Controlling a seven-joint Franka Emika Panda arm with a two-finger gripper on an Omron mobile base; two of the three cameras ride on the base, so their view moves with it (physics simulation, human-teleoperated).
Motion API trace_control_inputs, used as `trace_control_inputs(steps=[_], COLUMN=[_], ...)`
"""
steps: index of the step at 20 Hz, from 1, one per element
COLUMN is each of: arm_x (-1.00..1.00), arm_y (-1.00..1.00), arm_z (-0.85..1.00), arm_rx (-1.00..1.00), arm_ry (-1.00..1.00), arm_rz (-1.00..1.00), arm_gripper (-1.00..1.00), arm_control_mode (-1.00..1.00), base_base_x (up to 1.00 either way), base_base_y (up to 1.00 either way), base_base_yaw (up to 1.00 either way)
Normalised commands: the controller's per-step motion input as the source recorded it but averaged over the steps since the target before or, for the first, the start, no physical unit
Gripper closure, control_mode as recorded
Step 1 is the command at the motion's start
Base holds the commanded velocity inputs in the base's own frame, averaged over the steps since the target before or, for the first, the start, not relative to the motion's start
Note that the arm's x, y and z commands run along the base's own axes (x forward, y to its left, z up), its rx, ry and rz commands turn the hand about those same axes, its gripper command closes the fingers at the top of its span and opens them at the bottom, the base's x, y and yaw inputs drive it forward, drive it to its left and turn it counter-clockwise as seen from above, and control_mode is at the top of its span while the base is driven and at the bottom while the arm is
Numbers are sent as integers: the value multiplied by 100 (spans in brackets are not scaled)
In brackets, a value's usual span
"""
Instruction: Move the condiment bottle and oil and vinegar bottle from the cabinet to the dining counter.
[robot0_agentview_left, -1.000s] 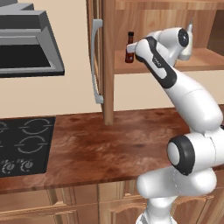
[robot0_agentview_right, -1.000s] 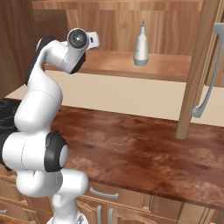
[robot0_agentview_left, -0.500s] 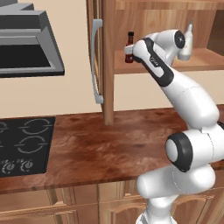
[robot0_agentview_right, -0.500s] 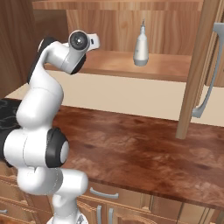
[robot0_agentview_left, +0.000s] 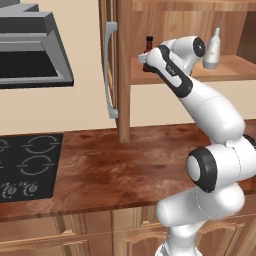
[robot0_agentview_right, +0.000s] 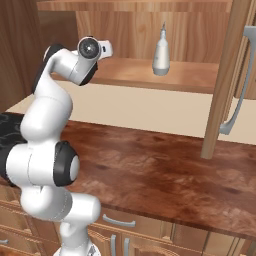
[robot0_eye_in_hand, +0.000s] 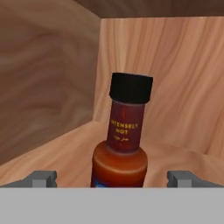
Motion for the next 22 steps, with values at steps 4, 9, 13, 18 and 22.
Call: trace_control_inputs(steps=[4,9,13,18,22], arm_x=[16,14,9,4,9], arm_y=[0,0,0,5,9], arm_z=[-8,-9,-8,-12,-9], arm_rx=[0,0,0,0,0], arm_ry=[0,0,0,0,0], arm_rz=[0,0,0,0,0], arm_gripper=[-100,-100,-100,100,100], arm_control_mode=[-100,-100,-100,-100,-100], base_base_x=[0,0,0,0,0], base_base_y=[0,0,0,0,0], base_base_yaw=[0,0,0,0,0])
